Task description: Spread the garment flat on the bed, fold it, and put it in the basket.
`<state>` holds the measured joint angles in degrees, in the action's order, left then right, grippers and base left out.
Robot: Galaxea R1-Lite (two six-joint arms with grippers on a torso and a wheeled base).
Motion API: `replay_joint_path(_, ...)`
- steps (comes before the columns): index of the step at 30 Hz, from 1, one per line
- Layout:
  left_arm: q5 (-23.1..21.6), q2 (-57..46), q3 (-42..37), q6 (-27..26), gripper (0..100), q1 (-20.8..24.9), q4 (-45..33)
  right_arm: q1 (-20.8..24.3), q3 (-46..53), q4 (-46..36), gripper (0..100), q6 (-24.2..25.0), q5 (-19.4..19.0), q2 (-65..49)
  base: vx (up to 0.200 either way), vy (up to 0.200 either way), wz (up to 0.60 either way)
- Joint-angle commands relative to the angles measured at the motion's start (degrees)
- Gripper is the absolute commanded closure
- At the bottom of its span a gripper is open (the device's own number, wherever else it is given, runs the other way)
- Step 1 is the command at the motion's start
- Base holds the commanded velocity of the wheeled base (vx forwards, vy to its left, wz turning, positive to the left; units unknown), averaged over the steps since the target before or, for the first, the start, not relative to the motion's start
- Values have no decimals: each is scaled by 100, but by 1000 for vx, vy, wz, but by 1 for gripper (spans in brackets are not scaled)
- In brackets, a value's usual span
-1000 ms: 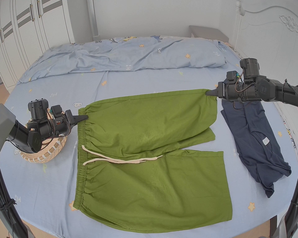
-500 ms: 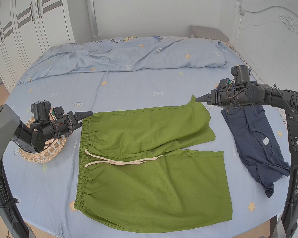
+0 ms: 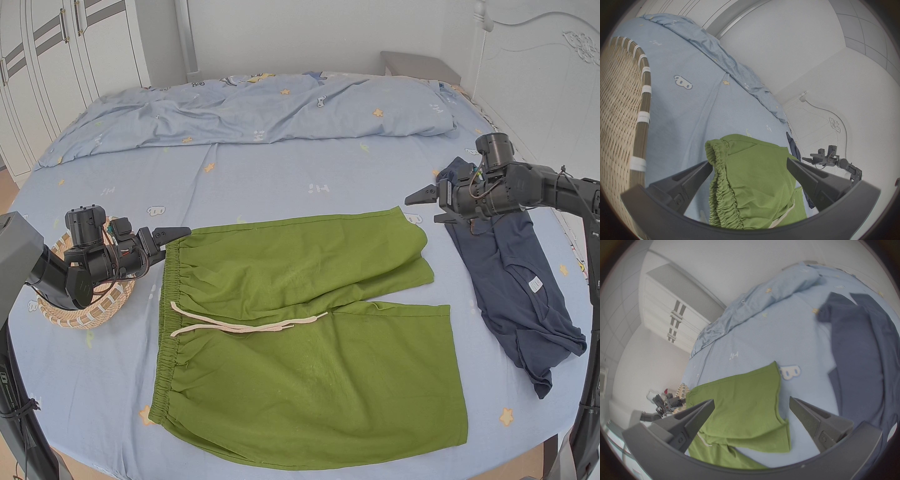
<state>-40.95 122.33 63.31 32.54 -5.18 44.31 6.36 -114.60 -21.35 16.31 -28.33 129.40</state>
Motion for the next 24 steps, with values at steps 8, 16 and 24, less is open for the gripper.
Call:
replay_joint_path(8, -1, 238, -11, 7, 0, 35, 121, -443, 2232, 526, 0, 285, -542, -1277, 0, 0, 0)
replay_joint_path(16, -1, 203, -73, 7, 0, 52, 139, -425, 3462, 1915, 0, 250, -797, -1189, 0, 0, 0)
replay_joint_path(24, -1, 159, -125, 7, 0, 79, 148, -425, 3647, 2389, 0, 294, -955, -864, 0, 0, 0)
